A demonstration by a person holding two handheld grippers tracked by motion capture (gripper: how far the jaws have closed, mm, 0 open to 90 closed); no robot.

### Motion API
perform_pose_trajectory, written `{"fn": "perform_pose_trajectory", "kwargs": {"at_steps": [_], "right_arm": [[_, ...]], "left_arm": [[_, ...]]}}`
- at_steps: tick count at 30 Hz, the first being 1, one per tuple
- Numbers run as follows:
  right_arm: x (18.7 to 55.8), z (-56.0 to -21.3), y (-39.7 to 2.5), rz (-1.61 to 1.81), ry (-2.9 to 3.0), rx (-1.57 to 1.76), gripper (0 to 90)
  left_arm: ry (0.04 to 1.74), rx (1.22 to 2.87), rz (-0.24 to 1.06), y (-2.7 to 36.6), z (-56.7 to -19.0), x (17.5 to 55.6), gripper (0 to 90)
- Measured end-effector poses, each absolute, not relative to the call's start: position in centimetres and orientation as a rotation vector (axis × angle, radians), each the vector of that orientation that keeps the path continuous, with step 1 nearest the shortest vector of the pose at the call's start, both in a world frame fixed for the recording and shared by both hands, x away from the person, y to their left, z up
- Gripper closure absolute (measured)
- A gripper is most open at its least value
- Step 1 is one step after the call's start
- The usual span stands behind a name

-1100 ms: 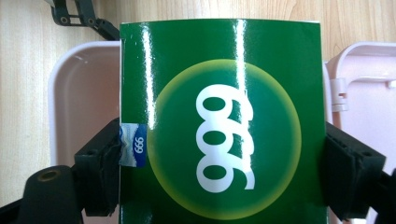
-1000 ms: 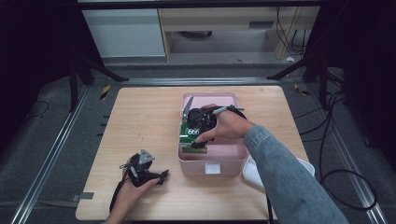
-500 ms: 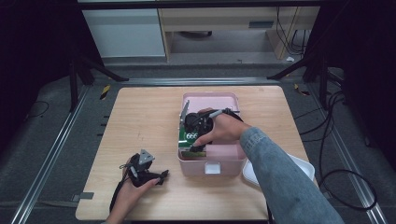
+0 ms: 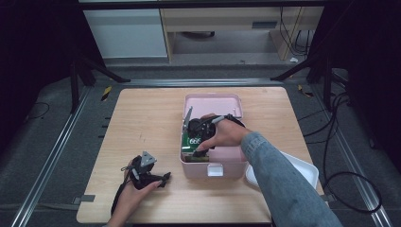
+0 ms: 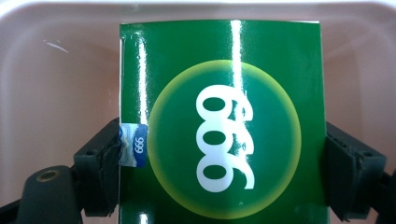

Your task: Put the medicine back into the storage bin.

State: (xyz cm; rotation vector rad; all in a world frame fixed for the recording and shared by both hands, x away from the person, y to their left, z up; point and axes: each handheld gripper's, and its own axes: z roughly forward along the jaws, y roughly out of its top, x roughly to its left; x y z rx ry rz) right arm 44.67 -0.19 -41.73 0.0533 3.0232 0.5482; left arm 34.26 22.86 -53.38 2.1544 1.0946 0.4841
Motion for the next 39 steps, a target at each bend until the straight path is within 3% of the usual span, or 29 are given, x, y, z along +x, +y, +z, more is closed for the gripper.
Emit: {"fn": "perform_pose_trajectory", "kwargs": {"at_steps": [39], "right_arm": [[45.8, -46.0, -0.6, 0.615, 3.071, 0.100, 15.7]], "left_arm": [[1.096, 2.151, 0.484, 22.8, -53.4, 34.2, 1.3]]}}
